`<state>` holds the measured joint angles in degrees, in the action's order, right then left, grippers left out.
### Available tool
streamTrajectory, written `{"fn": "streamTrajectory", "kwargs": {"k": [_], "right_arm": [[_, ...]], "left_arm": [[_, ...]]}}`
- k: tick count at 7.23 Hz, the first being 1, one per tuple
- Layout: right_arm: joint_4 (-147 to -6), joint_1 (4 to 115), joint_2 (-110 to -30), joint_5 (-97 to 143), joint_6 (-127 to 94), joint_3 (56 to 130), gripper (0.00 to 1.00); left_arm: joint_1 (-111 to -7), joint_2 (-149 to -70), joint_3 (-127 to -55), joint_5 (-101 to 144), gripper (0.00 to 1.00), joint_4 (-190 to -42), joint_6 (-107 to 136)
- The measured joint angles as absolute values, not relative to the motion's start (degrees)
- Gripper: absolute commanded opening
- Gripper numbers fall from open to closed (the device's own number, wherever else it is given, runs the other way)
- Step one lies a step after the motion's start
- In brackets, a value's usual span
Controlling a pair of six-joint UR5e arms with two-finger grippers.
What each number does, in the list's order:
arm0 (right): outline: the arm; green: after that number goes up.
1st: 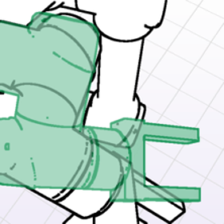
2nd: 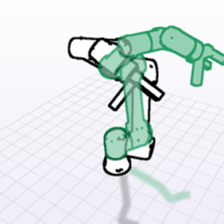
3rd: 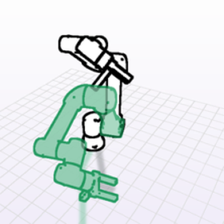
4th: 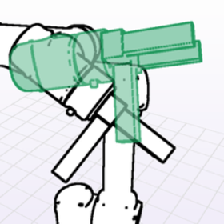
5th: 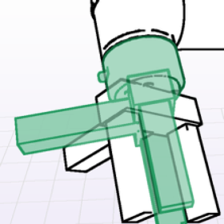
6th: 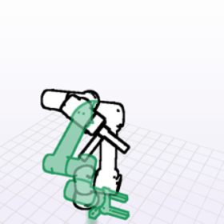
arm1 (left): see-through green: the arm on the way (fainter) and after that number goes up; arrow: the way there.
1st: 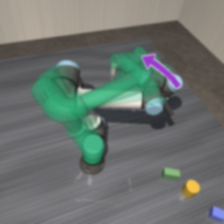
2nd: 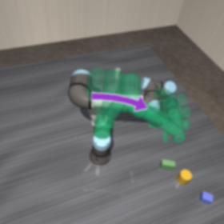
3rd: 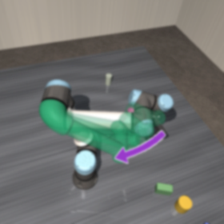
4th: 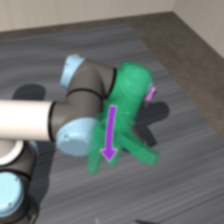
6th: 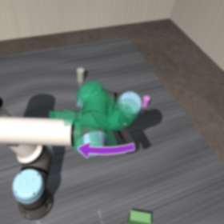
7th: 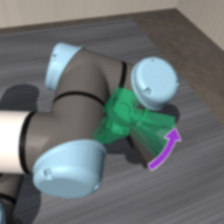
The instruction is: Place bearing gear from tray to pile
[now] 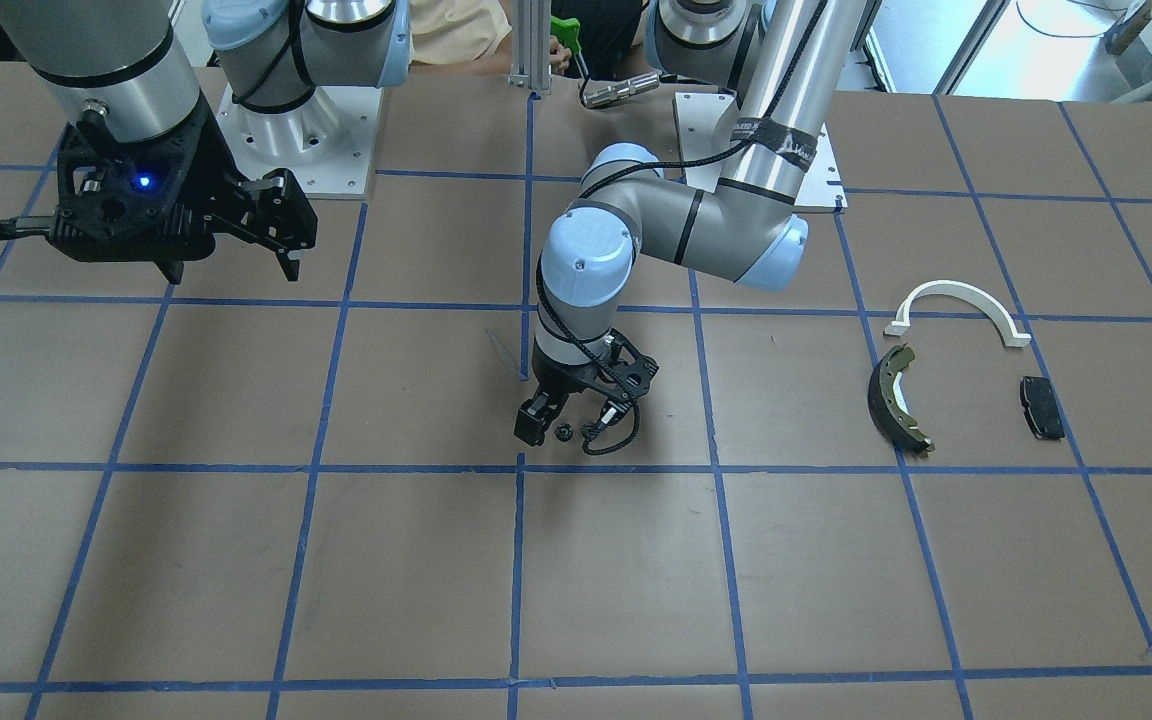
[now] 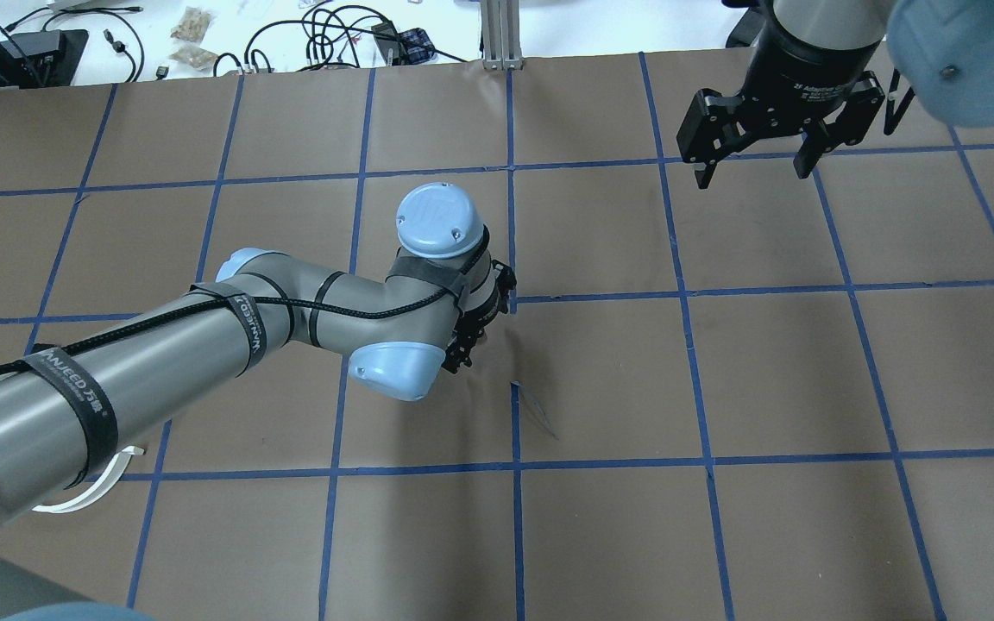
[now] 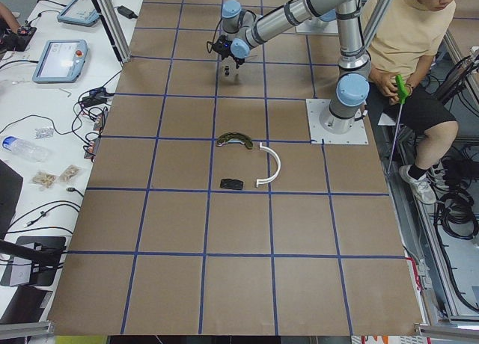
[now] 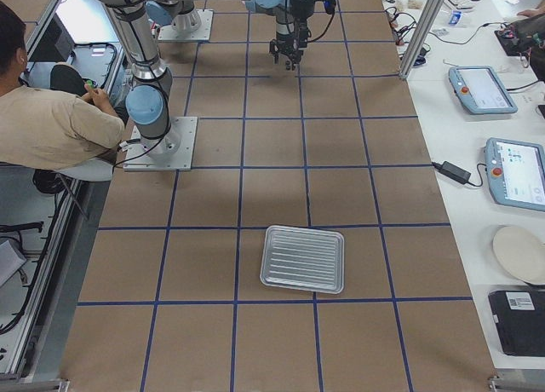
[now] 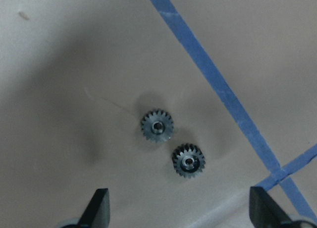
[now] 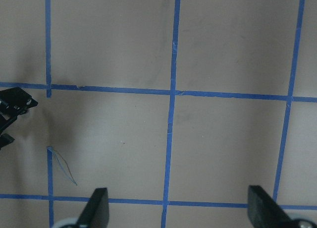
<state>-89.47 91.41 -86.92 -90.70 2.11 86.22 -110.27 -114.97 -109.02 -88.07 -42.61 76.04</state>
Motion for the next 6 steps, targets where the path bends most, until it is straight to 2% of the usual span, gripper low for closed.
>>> {"fn": "streamTrajectory", "kwargs": {"k": [2, 4, 6], "right_arm": [[-89.5, 91.4, -86.9, -90.7, 2.1, 86.2, 1.0], [-89.5, 91.4, -86.9, -90.7, 2.1, 86.2, 1.0], [-89.5, 91.4, -86.9, -90.7, 2.1, 86.2, 1.0]], "left_arm": [[-110.3, -115.8, -108.6, -88.8, 0.77, -40.8, 76.2], [-110.3, -116.8, -108.4, -90.5, 0.54, -39.9, 76.2], [-110.3, -117.4, -108.1, -91.7, 0.36, -39.7, 75.9]]}}
